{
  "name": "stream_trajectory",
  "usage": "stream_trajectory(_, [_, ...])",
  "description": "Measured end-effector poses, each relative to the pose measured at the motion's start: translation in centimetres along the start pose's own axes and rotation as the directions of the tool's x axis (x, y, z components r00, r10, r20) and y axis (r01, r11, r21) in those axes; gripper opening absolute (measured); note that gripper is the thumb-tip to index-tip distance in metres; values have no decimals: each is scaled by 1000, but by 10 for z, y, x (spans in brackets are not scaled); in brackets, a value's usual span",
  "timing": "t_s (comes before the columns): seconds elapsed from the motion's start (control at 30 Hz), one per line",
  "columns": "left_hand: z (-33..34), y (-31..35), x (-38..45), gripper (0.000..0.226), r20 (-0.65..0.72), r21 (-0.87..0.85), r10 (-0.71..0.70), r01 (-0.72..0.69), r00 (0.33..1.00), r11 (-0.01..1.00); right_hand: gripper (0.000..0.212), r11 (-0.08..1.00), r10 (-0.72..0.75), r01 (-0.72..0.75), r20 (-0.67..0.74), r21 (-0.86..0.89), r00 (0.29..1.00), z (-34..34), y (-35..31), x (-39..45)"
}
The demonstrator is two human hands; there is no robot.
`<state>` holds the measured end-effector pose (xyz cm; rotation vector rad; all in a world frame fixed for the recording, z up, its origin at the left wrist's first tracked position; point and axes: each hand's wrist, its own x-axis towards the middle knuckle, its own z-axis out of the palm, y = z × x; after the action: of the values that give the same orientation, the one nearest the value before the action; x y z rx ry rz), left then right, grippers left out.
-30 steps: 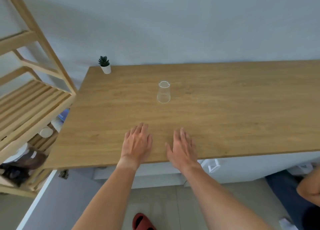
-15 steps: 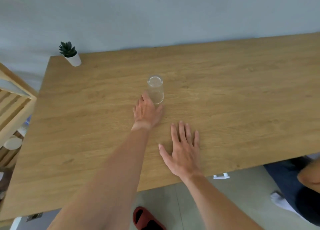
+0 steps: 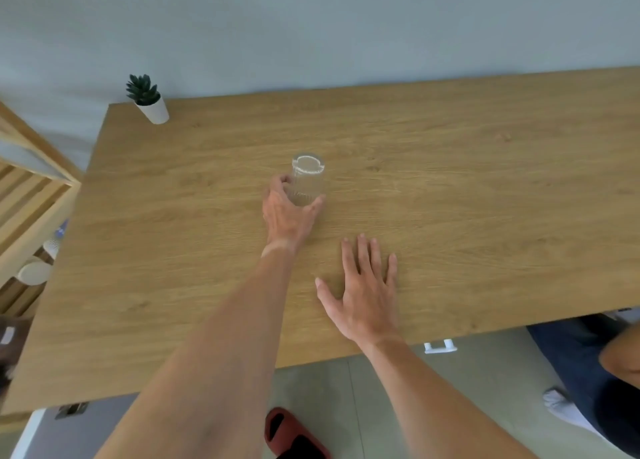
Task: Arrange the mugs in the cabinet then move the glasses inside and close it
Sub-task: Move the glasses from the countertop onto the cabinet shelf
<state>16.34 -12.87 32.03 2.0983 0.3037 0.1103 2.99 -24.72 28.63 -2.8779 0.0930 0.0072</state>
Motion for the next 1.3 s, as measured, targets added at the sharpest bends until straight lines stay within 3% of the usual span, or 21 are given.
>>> stream_trajectory(0.2, [-52,-14,-69,66,-139,37,28,-23,990,999,85,996,-54,44,117,81,992,-13,9,-6])
stream_trajectory(0.4, [-82,-34,-162,79,-208,-83,27,-45,978,996,78,990,1,-19,125,143,992,-26,24,-68])
stream_trajectory(0.6, [-89,-42,-242,75,-198,-191,-22,-16,980,981,72,991,-83,68,137,115,987,-17,35,-134])
stream_trajectory(0.83, [-82,-77,-308,69,-112,-42,86,-92,990,995,64,992,-102,95,90,84,991,3,46,-190])
stream_trajectory(1.03, [-40,-141,-312,80,-50,118,11,-5,999,993,66,993,-114,102,238,63,964,64,68,-180])
stream_trajectory(1.3, [44,-240,-231,75,-39,180,-45,51,998,982,64,993,-116,103,260,65,959,187,76,-128])
